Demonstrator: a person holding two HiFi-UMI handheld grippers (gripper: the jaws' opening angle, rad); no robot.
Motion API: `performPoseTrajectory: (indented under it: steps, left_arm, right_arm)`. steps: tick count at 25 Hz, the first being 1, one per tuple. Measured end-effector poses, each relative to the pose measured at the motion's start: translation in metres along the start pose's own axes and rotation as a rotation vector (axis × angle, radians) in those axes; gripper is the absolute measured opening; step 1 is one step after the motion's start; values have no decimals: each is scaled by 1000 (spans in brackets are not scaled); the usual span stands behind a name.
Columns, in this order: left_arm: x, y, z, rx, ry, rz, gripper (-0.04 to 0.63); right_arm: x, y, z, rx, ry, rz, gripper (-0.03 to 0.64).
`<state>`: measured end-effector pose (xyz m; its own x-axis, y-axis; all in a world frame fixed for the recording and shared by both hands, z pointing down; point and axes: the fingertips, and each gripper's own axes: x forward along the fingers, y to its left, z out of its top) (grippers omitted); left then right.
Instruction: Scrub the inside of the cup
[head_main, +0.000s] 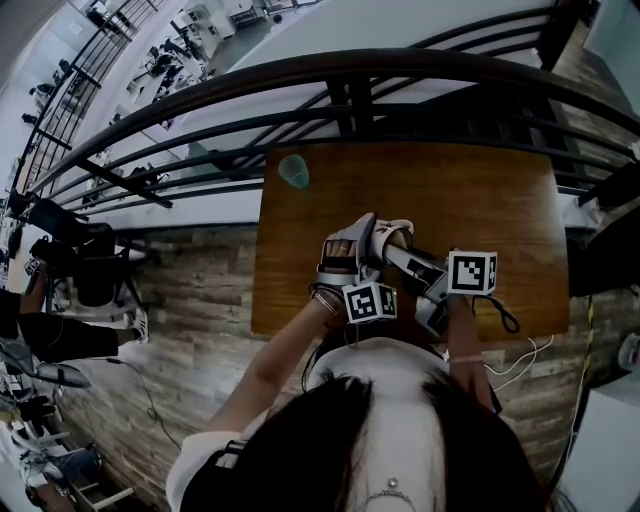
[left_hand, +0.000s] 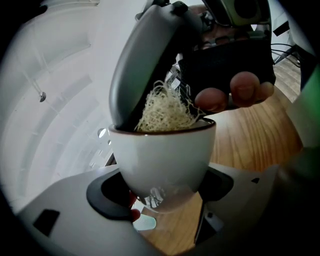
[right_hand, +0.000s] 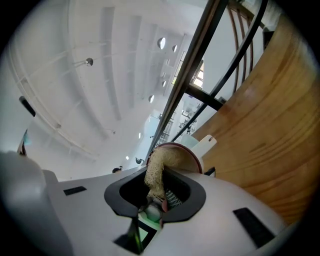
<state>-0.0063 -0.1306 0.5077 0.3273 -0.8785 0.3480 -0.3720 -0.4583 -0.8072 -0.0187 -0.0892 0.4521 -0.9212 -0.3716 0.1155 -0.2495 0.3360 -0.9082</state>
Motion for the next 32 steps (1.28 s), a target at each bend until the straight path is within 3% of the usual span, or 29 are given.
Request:
performPoseTrajectory:
  steps: [3,11,32]
  left_arm:
    - [0,-1,0,-5,-3,-16,388]
    - [1,-6,2,15,-26,-45,388]
    - [4,-11,-8,71,-11,-97,388]
  right_arm:
    - [1,2,-1,-20,17,-7,81]
    - [3,0,-5,-199,130,-67,81]
    - [13,-3,-24,-438,376,-130,81]
